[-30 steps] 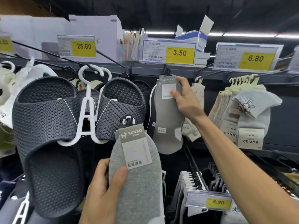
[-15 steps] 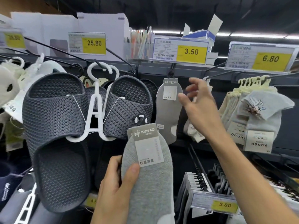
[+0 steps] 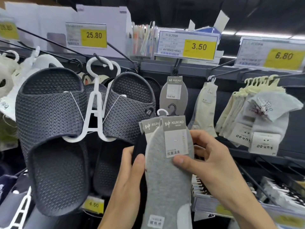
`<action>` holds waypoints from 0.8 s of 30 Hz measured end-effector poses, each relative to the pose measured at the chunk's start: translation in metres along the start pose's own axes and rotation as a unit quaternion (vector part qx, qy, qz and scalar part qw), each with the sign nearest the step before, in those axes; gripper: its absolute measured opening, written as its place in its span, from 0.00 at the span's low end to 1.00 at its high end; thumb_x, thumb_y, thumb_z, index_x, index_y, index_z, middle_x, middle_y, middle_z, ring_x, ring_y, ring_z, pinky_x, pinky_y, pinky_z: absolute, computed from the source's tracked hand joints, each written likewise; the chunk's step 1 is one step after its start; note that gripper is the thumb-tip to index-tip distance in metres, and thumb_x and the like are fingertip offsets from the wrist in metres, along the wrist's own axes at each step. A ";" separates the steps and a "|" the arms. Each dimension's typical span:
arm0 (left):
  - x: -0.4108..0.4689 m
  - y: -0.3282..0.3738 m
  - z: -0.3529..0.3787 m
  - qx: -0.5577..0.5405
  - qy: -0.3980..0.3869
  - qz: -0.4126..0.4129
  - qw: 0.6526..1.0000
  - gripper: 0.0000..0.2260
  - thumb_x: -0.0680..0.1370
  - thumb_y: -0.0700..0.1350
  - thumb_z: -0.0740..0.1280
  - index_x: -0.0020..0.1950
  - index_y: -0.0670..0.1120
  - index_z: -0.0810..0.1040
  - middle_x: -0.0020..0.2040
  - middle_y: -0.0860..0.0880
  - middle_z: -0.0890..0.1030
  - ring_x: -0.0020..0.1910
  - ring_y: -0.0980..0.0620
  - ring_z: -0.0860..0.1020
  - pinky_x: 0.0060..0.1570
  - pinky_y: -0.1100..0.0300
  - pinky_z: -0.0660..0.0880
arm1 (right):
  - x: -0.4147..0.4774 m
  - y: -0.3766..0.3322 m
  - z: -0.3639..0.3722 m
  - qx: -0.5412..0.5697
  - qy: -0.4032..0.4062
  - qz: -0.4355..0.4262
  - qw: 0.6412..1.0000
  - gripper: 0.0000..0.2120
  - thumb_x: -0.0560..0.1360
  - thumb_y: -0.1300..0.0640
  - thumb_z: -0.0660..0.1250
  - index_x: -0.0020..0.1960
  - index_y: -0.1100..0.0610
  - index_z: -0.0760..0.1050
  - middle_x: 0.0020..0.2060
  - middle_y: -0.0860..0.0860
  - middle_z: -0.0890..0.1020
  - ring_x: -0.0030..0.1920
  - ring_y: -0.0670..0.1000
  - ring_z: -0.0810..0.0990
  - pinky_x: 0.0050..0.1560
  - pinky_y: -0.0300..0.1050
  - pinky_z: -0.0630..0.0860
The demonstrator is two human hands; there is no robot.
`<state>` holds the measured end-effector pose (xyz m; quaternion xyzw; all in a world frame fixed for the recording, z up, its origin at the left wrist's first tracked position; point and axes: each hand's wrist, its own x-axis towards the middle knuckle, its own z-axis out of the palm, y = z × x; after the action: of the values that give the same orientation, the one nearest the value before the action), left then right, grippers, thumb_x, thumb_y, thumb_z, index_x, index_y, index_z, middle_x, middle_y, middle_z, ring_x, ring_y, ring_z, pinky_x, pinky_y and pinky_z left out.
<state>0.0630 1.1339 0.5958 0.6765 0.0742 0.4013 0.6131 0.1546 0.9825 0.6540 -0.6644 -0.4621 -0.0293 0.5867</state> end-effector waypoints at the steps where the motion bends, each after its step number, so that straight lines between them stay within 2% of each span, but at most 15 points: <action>1: -0.002 0.000 -0.001 -0.004 -0.007 0.007 1.000 0.18 0.68 0.71 0.55 0.55 0.70 0.72 0.50 0.69 0.81 0.48 0.75 0.76 0.47 0.61 0.67 | 0.000 0.000 -0.002 0.003 -0.004 -0.001 1.000 0.20 0.62 0.50 0.79 0.53 0.42 0.79 0.50 0.45 0.86 0.50 0.47 0.84 0.50 0.44 0.82; 4: -0.002 -0.001 -0.003 -0.027 0.004 0.032 0.999 0.18 0.68 0.69 0.61 0.55 0.66 0.74 0.48 0.61 0.83 0.46 0.68 0.80 0.46 0.56 0.70 | -0.001 0.000 -0.005 0.045 -0.019 -0.001 0.999 0.17 0.63 0.53 0.79 0.50 0.46 0.80 0.50 0.48 0.86 0.50 0.48 0.85 0.47 0.37 0.80; 7: 0.001 -0.002 -0.006 -0.027 0.039 0.059 0.997 0.16 0.68 0.67 0.63 0.52 0.65 0.76 0.48 0.61 0.84 0.46 0.67 0.80 0.45 0.57 0.71 | 0.004 -0.006 -0.014 0.118 -0.019 0.002 0.993 0.18 0.63 0.55 0.78 0.51 0.48 0.80 0.51 0.53 0.86 0.50 0.52 0.86 0.44 0.39 0.81; 10: 0.001 -0.004 -0.012 -0.043 0.055 0.055 0.996 0.15 0.67 0.66 0.64 0.51 0.64 0.77 0.48 0.61 0.85 0.46 0.65 0.82 0.46 0.55 0.73 | 0.029 -0.011 -0.034 0.161 0.089 -0.019 0.983 0.17 0.66 0.61 0.75 0.54 0.53 0.78 0.48 0.53 0.86 0.46 0.52 0.86 0.39 0.43 0.82; 12: 0.001 -0.005 -0.016 -0.053 0.048 0.047 0.996 0.16 0.66 0.66 0.64 0.50 0.63 0.78 0.48 0.59 0.85 0.46 0.62 0.83 0.45 0.54 0.74 | 0.055 -0.009 -0.045 0.089 0.181 -0.033 0.979 0.16 0.71 0.64 0.72 0.56 0.51 0.74 0.49 0.50 0.85 0.47 0.50 0.85 0.45 0.48 0.83; 14: 0.000 -0.006 -0.017 -0.061 0.034 0.042 0.997 0.16 0.66 0.66 0.64 0.49 0.63 0.79 0.47 0.58 0.85 0.45 0.61 0.83 0.44 0.57 0.75 | 0.083 -0.004 -0.049 -0.016 0.220 -0.051 0.974 0.16 0.75 0.64 0.70 0.58 0.50 0.72 0.50 0.46 0.82 0.49 0.44 0.82 0.51 0.46 0.80; 16: -0.001 -0.007 -0.016 -0.063 0.025 0.040 0.997 0.16 0.66 0.67 0.64 0.49 0.62 0.79 0.47 0.57 0.86 0.45 0.61 0.83 0.43 0.59 0.75 | 0.109 0.002 -0.046 -0.072 0.225 -0.065 0.969 0.16 0.76 0.63 0.69 0.59 0.48 0.70 0.49 0.42 0.79 0.46 0.35 0.79 0.48 0.36 0.76; 17: -0.001 -0.007 -0.015 -0.064 0.022 0.038 0.997 0.16 0.66 0.67 0.64 0.49 0.62 0.79 0.47 0.57 0.86 0.45 0.61 0.83 0.41 0.60 0.76 | 0.120 0.004 -0.044 -0.086 0.222 -0.067 0.969 0.17 0.76 0.62 0.69 0.60 0.48 0.70 0.49 0.41 0.78 0.46 0.34 0.78 0.45 0.33 0.74; 20: -0.001 -0.007 -0.015 -0.069 0.022 0.035 0.997 0.15 0.66 0.66 0.64 0.48 0.62 0.79 0.46 0.57 0.86 0.44 0.62 0.83 0.37 0.63 0.77 | 0.147 0.010 -0.037 -0.096 0.194 -0.060 0.974 0.18 0.77 0.60 0.68 0.63 0.48 0.68 0.50 0.40 0.77 0.47 0.38 0.78 0.45 0.37 0.75; 24: -0.002 -0.006 -0.019 -0.078 0.019 0.035 0.996 0.15 0.66 0.66 0.65 0.48 0.62 0.79 0.47 0.55 0.86 0.44 0.59 0.84 0.37 0.61 0.78 | 0.162 0.022 -0.029 -0.077 0.145 -0.077 0.983 0.20 0.77 0.64 0.66 0.67 0.52 0.67 0.52 0.41 0.78 0.51 0.38 0.79 0.55 0.40 0.78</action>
<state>0.0522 1.1491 0.5881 0.6212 0.0307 0.4396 0.6481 0.2760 1.0554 0.7408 -0.6583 -0.4183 -0.2062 0.5909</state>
